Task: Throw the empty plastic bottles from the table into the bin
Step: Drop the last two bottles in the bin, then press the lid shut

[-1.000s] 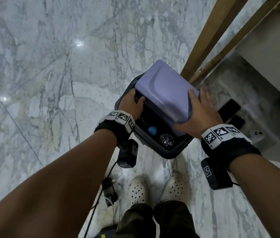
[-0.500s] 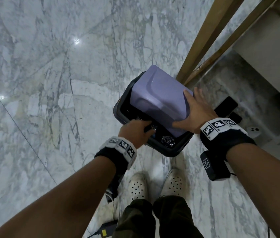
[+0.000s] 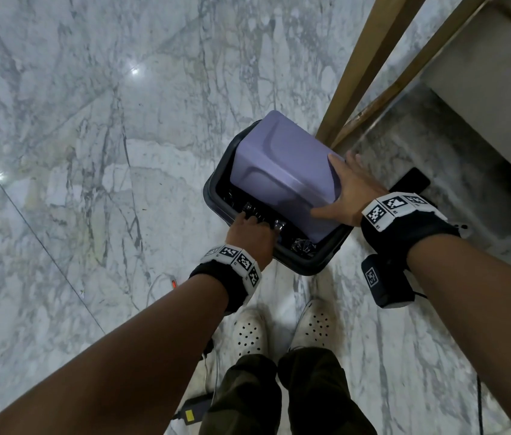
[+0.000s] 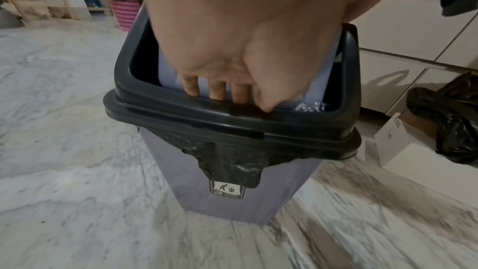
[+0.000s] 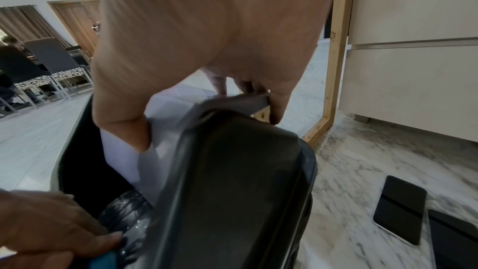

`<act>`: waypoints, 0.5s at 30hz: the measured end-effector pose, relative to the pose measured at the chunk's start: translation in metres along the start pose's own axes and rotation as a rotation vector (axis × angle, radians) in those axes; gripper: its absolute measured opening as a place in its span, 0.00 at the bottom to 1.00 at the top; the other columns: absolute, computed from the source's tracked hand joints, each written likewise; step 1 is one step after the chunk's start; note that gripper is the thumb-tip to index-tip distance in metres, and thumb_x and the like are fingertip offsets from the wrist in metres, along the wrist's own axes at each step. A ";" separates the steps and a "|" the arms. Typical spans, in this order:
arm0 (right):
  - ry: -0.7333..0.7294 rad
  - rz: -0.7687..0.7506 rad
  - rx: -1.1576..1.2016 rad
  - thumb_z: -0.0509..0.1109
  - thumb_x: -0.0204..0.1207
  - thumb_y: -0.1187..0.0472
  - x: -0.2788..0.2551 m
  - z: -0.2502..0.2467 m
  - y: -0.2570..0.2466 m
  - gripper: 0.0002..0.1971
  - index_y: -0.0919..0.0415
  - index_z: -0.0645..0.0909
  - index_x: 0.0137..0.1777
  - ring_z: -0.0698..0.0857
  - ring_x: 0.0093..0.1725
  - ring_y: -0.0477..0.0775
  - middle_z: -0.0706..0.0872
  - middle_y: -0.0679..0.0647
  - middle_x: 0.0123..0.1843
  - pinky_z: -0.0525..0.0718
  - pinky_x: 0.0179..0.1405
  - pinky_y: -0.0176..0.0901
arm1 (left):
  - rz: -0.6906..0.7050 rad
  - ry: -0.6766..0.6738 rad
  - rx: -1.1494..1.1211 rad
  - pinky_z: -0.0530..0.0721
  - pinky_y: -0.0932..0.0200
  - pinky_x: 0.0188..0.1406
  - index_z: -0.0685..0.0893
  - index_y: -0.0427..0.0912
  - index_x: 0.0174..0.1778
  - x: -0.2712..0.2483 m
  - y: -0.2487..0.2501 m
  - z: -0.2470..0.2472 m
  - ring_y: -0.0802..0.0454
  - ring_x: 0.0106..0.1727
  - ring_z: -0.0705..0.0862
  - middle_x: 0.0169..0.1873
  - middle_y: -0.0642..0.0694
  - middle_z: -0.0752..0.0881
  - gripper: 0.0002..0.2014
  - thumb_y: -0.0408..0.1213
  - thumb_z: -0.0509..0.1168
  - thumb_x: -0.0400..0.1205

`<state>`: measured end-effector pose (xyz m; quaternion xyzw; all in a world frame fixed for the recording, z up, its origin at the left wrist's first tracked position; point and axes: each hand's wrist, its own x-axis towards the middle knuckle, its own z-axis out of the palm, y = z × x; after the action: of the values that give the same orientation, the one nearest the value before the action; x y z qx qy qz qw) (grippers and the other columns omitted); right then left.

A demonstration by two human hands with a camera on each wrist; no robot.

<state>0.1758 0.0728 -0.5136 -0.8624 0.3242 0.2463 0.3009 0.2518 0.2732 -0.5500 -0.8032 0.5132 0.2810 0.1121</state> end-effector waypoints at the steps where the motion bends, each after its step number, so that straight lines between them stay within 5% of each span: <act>1: -0.009 -0.001 -0.001 0.78 0.62 0.39 0.000 0.001 -0.001 0.60 0.52 0.43 0.85 0.37 0.86 0.57 0.38 0.58 0.87 0.51 0.83 0.59 | 0.005 -0.004 -0.003 0.61 0.42 0.76 0.80 0.52 0.67 -0.001 0.002 0.001 0.42 0.65 0.78 0.59 0.48 0.86 0.19 0.39 0.55 0.81; 4: -0.028 -0.002 0.002 0.77 0.64 0.40 -0.001 0.002 -0.002 0.58 0.53 0.44 0.85 0.38 0.86 0.57 0.40 0.58 0.87 0.51 0.82 0.59 | 0.024 -0.008 -0.016 0.58 0.35 0.77 0.78 0.51 0.69 -0.001 0.007 0.003 0.41 0.67 0.76 0.61 0.47 0.83 0.18 0.43 0.52 0.84; 7: -0.033 -0.010 0.008 0.77 0.65 0.41 -0.003 0.000 -0.002 0.57 0.53 0.44 0.85 0.39 0.86 0.56 0.40 0.58 0.87 0.51 0.82 0.57 | -0.001 0.038 -0.160 0.64 0.42 0.77 0.81 0.53 0.65 -0.009 0.004 0.002 0.43 0.65 0.77 0.59 0.46 0.81 0.17 0.45 0.53 0.86; 11: -0.044 -0.003 -0.033 0.75 0.67 0.40 -0.010 -0.005 -0.006 0.55 0.53 0.43 0.85 0.39 0.86 0.56 0.38 0.57 0.87 0.53 0.82 0.57 | -0.120 0.316 -0.498 0.85 0.47 0.54 0.84 0.45 0.62 -0.026 -0.010 -0.008 0.45 0.62 0.80 0.61 0.43 0.80 0.15 0.45 0.64 0.81; 15: 0.060 0.026 -0.042 0.73 0.70 0.40 -0.028 0.006 -0.011 0.48 0.53 0.52 0.84 0.42 0.86 0.58 0.45 0.58 0.87 0.57 0.82 0.57 | -0.256 0.311 -0.536 0.82 0.42 0.61 0.67 0.42 0.77 -0.012 -0.028 -0.025 0.42 0.74 0.72 0.73 0.40 0.70 0.32 0.47 0.67 0.79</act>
<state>0.1632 0.0948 -0.4961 -0.8712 0.3391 0.2308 0.2696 0.2818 0.2832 -0.5257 -0.8952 0.3269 0.2638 -0.1486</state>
